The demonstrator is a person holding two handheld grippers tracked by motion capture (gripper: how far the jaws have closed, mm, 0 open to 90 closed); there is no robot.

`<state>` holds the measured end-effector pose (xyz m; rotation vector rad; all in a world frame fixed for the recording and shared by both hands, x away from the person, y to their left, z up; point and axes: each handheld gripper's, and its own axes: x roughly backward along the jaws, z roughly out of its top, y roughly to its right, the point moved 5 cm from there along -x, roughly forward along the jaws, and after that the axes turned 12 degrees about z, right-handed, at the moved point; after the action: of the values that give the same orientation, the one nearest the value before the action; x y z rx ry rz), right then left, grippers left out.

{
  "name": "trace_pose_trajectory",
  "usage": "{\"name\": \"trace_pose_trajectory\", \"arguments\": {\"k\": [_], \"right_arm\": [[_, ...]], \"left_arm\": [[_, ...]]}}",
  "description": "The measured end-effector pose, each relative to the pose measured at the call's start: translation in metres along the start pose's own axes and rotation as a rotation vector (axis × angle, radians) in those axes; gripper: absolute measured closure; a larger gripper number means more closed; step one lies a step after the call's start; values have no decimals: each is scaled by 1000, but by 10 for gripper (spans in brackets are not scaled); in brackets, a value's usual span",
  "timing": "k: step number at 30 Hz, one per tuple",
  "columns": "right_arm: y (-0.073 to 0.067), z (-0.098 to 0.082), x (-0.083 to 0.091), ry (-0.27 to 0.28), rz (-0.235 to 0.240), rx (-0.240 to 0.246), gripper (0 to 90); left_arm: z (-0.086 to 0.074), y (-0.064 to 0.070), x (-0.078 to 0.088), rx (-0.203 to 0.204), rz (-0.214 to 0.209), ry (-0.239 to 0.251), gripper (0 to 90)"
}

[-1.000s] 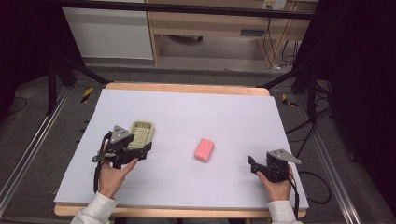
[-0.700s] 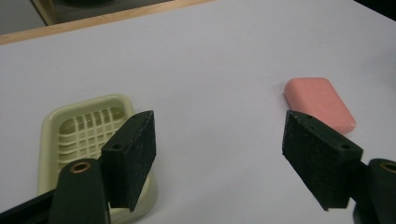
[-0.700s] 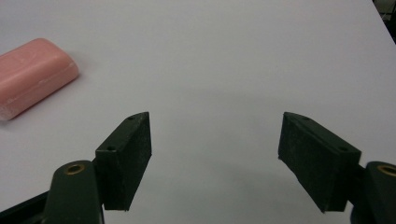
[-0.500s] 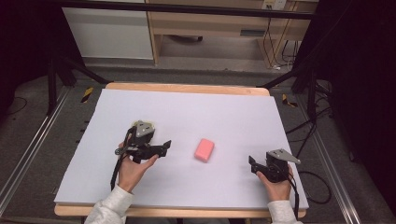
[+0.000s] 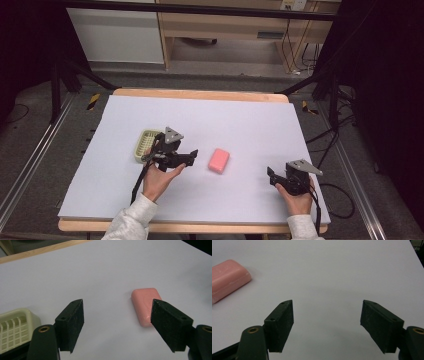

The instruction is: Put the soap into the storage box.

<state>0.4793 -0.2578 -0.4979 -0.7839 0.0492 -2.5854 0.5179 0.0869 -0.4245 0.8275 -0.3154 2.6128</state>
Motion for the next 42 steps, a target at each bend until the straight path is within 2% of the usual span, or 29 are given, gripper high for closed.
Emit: {"name": "trace_pose_trajectory", "arguments": {"k": [15, 32, 42], "right_arm": [[-1, -1, -1, -10, 9, -7, 267], [-2, -2, -4, -26, 6, -1, 273], [-2, -2, -4, -28, 12, -5, 278]], "left_arm": [[6, 24, -19, -29, -17, -33, 265], [8, 44, -37, -30, -39, -64, 265], [13, 57, -43, -60, -50, -81, 257]]}}
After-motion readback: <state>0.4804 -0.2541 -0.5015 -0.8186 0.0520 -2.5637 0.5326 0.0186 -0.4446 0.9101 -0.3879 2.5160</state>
